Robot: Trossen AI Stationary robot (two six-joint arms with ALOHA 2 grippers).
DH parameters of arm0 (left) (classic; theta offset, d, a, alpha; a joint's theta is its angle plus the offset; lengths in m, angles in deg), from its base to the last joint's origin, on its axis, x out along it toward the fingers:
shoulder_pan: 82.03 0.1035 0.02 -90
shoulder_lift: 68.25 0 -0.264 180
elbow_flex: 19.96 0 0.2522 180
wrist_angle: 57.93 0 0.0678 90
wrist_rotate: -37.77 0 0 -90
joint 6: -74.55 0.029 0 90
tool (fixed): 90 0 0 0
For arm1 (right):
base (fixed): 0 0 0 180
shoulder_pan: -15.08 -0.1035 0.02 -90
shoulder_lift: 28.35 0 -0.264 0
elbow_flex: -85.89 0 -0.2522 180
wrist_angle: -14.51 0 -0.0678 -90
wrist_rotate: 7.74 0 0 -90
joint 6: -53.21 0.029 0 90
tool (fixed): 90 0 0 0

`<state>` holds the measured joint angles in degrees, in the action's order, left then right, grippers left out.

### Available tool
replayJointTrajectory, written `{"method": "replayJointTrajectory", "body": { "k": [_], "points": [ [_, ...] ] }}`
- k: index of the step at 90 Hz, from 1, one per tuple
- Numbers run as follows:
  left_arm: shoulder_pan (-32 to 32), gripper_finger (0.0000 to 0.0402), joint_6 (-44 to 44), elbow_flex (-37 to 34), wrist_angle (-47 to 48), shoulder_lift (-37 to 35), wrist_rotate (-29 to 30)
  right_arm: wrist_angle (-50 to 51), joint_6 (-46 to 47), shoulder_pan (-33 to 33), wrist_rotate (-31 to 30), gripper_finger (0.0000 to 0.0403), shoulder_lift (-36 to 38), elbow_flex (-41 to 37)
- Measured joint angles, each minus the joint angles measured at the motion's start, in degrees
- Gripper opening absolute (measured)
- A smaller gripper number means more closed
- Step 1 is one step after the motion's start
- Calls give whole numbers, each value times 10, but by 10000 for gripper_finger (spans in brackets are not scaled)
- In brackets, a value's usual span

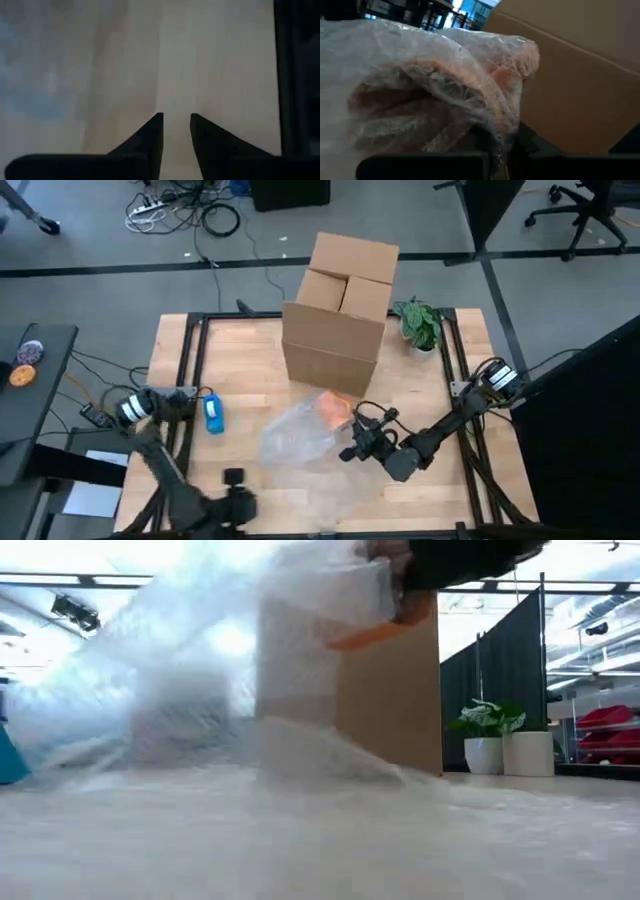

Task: Wrap mug
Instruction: Wrap the orange mug using the transparent bubble wrap

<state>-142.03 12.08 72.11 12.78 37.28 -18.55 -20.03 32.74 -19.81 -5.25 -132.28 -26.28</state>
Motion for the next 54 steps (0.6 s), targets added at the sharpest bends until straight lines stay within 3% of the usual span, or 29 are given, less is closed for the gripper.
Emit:
{"method": "replayJointTrajectory", "body": {
  "k": [6, 11, 16, 21, 37, 54],
  "points": [
    [4, 81, -39, 7, 35, -15, 72, -2, 10, 17, 20, 0, -7, 17],
    [9, 80, -52, 8, 25, -20, 174, 5, 3, 34, 23, 0, -9, 32],
    [14, 80, -31, 8, -26, -17, 273, 10, -3, 50, 27, 0, -10, 48],
    [27, 80, 34, 3, -110, -7, 327, 21, -10, 63, 31, 0, -10, 66],
    [93, 80, 250, -43, -436, 71, 333, 36, -76, 86, 33, 0, -11, 108],
    [170, 80, 360, -57, -728, 197, 248, 67, -104, 108, 32, 0, -11, 117]
  ]
}}
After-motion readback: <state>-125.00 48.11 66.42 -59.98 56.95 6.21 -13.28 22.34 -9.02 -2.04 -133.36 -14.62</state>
